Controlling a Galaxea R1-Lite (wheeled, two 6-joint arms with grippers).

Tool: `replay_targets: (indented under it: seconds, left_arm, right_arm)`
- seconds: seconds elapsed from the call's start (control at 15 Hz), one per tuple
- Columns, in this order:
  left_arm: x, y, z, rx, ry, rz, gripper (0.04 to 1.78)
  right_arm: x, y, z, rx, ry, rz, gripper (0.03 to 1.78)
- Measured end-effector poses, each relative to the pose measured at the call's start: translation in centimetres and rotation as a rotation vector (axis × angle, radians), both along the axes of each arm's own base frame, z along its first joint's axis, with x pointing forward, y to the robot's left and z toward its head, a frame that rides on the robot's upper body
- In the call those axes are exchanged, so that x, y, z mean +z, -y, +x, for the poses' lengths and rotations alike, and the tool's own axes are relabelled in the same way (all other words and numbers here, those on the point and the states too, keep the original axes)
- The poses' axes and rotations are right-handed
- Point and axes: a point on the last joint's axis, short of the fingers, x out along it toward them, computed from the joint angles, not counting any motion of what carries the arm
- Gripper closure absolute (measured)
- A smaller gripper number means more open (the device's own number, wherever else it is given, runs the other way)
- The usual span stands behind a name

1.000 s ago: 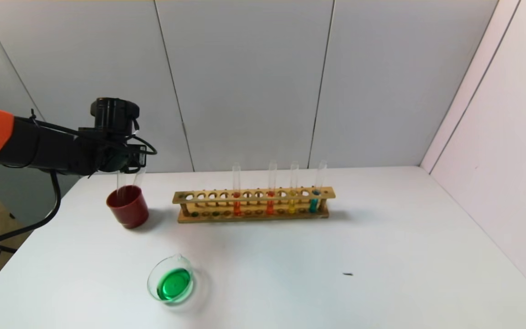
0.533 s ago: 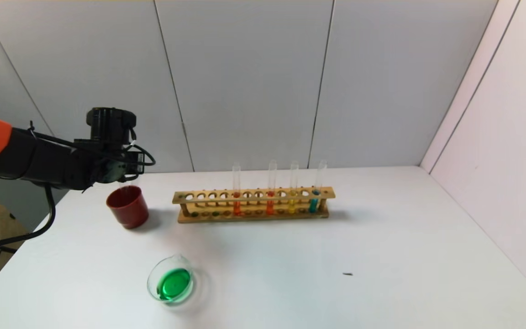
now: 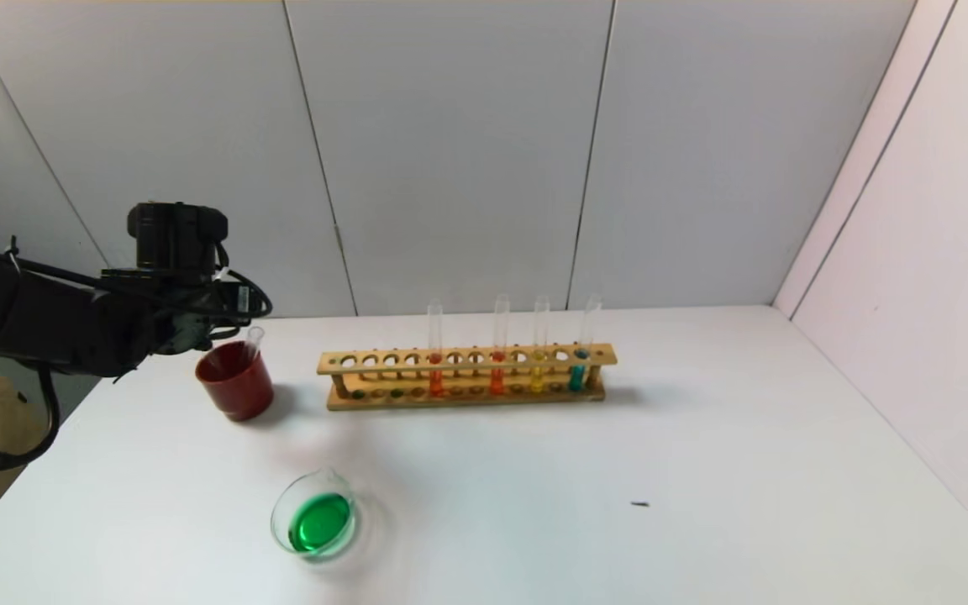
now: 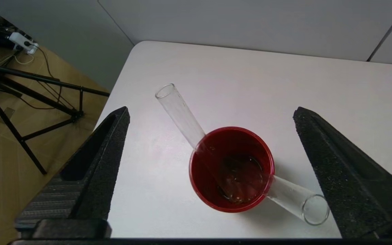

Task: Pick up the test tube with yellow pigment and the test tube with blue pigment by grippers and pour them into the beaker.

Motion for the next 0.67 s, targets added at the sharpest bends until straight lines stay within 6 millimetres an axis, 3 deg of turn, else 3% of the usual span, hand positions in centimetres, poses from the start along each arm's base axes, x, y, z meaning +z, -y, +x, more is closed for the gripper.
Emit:
replay_targets:
  seconds: [0.33, 0.67]
  left_arm:
    - [4.1, -0.4, -4.4, -0.015, 0.09, 0.006, 0.07]
    - [6.9, -1.1, -11.7, -0.024, 0.171, -0.004, 0.07]
  right_arm:
    - [0.0, 0.0, 0.0, 0.0, 0.0, 0.0, 0.11]
    - [0.0, 0.0, 0.0, 0.0, 0.0, 0.0, 0.11]
